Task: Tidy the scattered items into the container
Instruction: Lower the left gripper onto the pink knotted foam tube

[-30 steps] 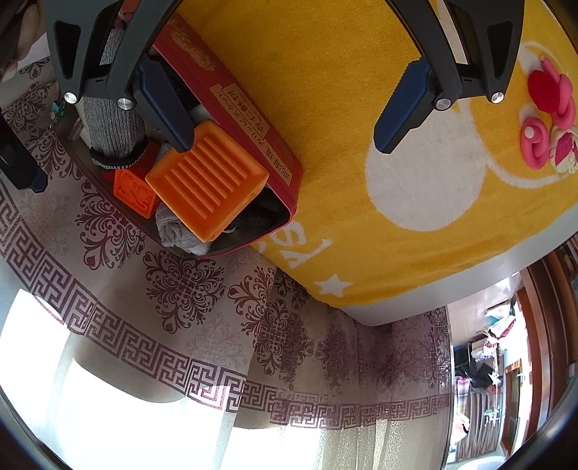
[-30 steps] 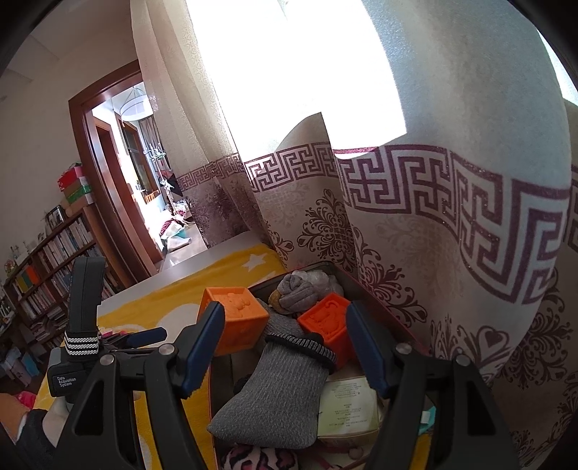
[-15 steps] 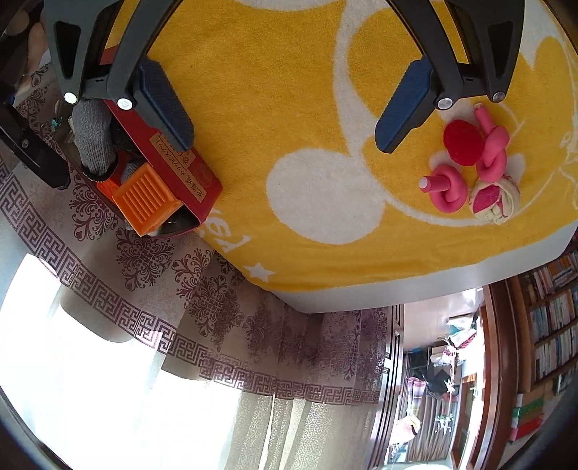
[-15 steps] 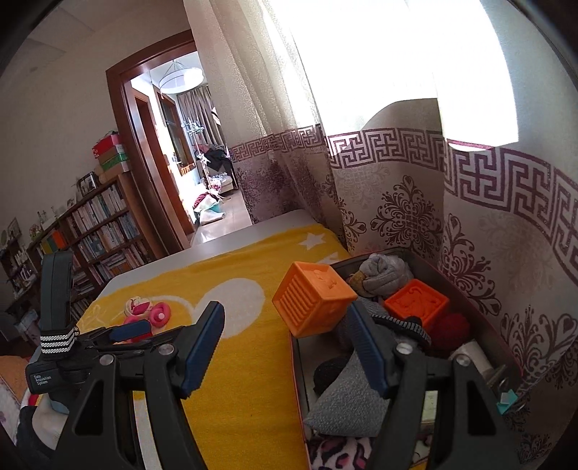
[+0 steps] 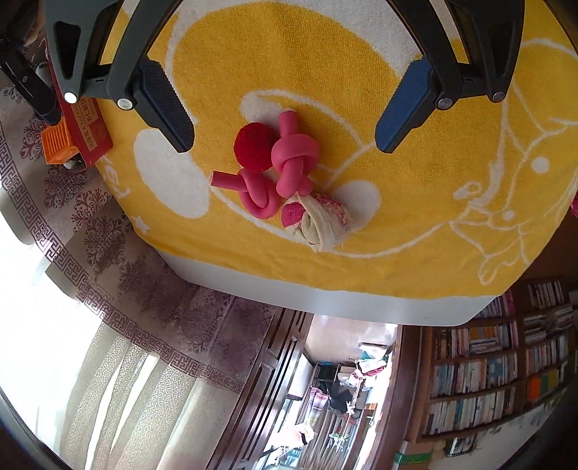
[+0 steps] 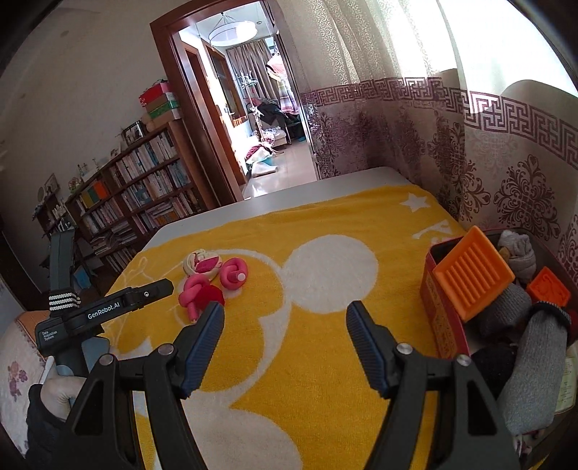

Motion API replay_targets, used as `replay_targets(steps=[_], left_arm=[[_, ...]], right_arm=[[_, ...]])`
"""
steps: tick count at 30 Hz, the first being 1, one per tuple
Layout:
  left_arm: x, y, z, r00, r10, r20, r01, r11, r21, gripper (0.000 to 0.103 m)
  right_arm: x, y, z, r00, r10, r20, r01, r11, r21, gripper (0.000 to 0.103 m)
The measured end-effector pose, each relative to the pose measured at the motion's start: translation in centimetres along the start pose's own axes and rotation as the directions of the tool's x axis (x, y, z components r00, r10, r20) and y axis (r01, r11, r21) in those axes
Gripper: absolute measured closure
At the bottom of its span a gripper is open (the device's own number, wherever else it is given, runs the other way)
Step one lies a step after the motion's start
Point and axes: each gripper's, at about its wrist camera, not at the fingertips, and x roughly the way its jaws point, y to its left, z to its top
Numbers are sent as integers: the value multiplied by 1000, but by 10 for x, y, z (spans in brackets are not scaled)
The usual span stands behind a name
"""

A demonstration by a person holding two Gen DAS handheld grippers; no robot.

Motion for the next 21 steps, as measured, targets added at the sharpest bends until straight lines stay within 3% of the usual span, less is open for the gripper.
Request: replay_targets(steps=[8,16,19,21], left_arm=[[29,10,6,998,5,-70,-8,999,-39,3],[64,19,12,992,-41,-123,27,993,-113,27],[70,25,12,989,-76,-125,57,987,-148,29],[70,26,13,990,-80,-113,63,987,-148,41]], right_arm=[[39,14,-2,1000,-24,-18,24,1000,-17,29],[69,4,-20,993,-54,-101,52,998,-20,29],[69,5,-22,994,-57,-94,54,998,-28,29],[70,7,-23,994,-54,-98,51,998,-33,29]])
